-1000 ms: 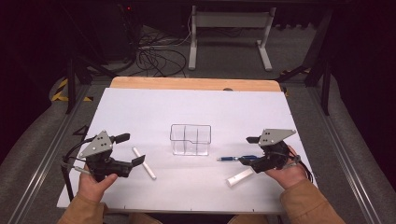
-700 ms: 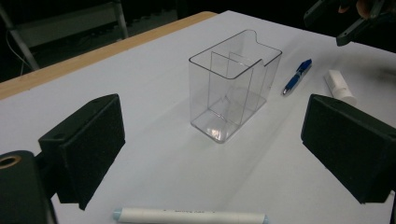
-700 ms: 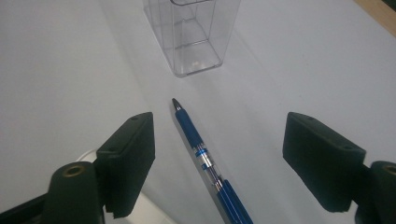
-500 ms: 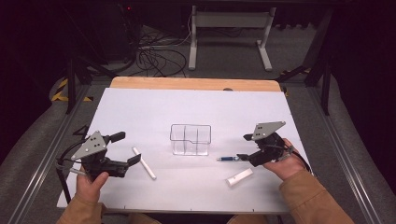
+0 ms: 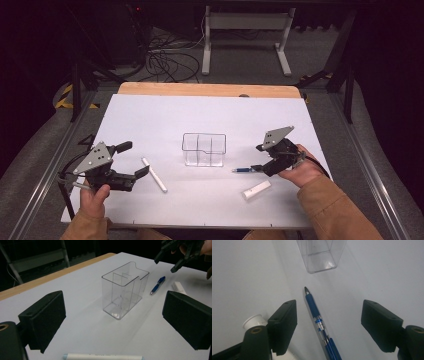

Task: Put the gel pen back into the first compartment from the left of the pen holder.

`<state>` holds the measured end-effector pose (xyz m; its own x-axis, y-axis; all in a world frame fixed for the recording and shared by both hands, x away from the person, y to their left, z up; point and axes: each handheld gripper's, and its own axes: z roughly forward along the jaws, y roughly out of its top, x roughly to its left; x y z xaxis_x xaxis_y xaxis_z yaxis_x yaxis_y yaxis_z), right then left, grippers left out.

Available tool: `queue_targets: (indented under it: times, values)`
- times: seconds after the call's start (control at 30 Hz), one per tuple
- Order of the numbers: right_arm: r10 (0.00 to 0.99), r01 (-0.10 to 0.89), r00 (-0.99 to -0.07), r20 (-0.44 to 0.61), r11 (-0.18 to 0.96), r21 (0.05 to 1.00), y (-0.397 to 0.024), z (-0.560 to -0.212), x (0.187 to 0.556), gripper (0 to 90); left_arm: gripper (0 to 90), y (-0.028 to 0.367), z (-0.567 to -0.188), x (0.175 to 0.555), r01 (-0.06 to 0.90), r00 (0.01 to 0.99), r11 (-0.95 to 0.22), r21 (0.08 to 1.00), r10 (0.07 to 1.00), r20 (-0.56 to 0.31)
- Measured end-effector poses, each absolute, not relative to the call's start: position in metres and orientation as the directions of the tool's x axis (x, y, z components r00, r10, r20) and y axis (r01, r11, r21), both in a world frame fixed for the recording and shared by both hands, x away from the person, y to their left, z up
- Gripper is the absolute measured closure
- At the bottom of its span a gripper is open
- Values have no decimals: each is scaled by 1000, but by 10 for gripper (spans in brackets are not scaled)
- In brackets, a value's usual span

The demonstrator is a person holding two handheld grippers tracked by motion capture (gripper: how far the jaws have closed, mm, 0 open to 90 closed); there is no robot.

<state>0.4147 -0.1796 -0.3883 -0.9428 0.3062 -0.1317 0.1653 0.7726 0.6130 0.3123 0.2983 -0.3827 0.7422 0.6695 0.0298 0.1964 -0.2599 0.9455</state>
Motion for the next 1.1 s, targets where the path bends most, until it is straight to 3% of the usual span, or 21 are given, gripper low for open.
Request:
queue_targets:
  times: [0.57, 1.1]
  values:
    - [231, 142, -966, -117, 850, 507, -165, -404, 428, 376, 60, 298, -383, 313, 205, 742, -274, 940, 669, 33]
    - [142, 80, -982, -125, 910, 406, -153, -420, 431, 525, 63, 298, -384, 313, 212, 742, -282, 936, 670, 34]
